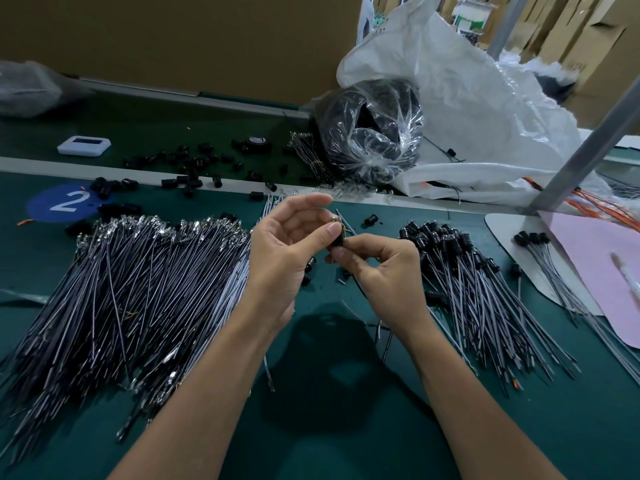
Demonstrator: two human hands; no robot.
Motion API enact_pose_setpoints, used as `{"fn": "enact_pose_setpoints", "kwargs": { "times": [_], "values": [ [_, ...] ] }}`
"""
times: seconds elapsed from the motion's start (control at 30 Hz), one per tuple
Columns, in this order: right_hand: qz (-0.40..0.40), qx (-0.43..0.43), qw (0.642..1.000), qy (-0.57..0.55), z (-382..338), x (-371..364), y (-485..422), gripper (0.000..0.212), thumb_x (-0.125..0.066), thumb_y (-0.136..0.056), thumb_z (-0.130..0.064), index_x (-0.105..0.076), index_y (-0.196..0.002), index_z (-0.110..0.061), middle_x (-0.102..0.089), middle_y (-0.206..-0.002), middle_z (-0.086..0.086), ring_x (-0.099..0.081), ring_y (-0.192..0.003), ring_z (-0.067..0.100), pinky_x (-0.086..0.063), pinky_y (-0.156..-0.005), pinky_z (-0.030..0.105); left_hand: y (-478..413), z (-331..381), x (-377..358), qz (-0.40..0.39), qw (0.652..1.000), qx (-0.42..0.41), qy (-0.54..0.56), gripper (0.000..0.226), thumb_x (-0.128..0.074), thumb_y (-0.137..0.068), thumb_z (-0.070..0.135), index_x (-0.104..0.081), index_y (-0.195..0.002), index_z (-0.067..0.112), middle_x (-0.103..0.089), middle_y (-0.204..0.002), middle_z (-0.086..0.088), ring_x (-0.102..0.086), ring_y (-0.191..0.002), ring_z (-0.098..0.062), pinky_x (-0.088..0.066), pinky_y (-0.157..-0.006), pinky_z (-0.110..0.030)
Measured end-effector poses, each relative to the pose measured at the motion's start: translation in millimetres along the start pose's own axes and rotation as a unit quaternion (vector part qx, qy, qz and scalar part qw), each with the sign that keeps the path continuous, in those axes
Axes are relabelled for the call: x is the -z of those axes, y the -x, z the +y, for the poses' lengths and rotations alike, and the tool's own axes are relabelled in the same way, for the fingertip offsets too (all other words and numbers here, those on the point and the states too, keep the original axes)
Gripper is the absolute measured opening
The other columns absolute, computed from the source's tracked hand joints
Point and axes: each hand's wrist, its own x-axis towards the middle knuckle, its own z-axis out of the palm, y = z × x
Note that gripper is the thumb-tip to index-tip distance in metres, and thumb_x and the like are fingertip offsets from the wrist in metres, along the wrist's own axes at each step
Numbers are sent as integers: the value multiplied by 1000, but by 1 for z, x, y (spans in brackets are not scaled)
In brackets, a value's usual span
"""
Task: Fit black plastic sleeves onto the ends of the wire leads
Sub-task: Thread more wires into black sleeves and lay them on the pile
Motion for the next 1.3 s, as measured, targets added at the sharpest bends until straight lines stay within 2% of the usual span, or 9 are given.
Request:
{"fn": "enact_pose_setpoints", "kwargs": {
  "times": [0.13,0.37,0.47,0.63,0.77,1.1,1.2,1.3],
  "values": [
    [-8,20,999,33,-1,5,-1,7,-76,-81,-9,-78,-77,-15,-73,-69,-7,-68,-67,19,-55,-69,34,0,-1,1,1,1000,-15,-26,30,-71,-78,-7,-68,-100,14,-70,-80,4,-65,-77,-10,-53,-75,-20],
    [-43,9,999,18,-1,7,-3,10,-75,-83,-9,-77,-75,-15,-73,-68,-6,-65,-66,9,-52,-71,27,0,0,1,4,1000,-20,-19,30,-74,-73,4,-68,-100,15,-70,-78,6,-64,-74,-7,-52,-73,-18],
    [-49,-14,999,-5,-1,6,-3,10,-74,-83,-6,-77,-79,-15,-74,-70,-5,-64,-68,8,-52,-71,27,-1,-1,2,0,1000,-21,-20,29,-70,-78,-7,-67,-99,14,-68,-77,5,-63,-73,-7,-52,-73,-19],
    [-39,-37,998,-32,0,5,-2,7,-74,-83,-6,-78,-89,-6,-76,-80,7,-66,-75,20,-53,-75,35,-1,-2,4,15,999,-29,-25,29,-66,-81,-12,-66,-97,12,-66,-75,3,-62,-71,-8,-50,-71,-19],
    [-32,-29,999,-24,0,4,0,10,-73,-84,-6,-77,-92,-2,-75,-83,13,-65,-84,38,-54,-77,42,-2,0,5,22,999,-28,-31,40,-68,-77,-6,-70,-108,18,-66,-74,4,-62,-73,-9,-51,-73,-20],
    [-44,-40,997,-38,-3,1,2,8,-71,-86,-6,-77,-90,-4,-74,-81,16,-66,-79,40,-51,-74,45,1,-1,2,29,999,13,14,51,-70,-74,-2,-72,-113,32,-64,-70,8,-59,-75,-10,-49,-80,-21],
    [-74,-44,995,-46,-2,-1,2,11,-68,-90,-9,-77,-87,-2,-72,-79,21,-61,-70,29,-49,-70,47,2,0,1,24,998,32,56,50,-74,-68,6,-73,-112,30,-64,-71,6,-60,-75,-10,-50,-77,-20],
    [-84,-42,993,-66,-2,-3,3,16,-66,-90,-10,-76,-78,-13,-65,-67,15,-49,-69,14,-40,-64,38,2,-1,1,29,994,53,87,51,-72,-66,8,-71,-115,26,-65,-71,6,-61,-72,-8,-50,-71,-19]
  ]
}}
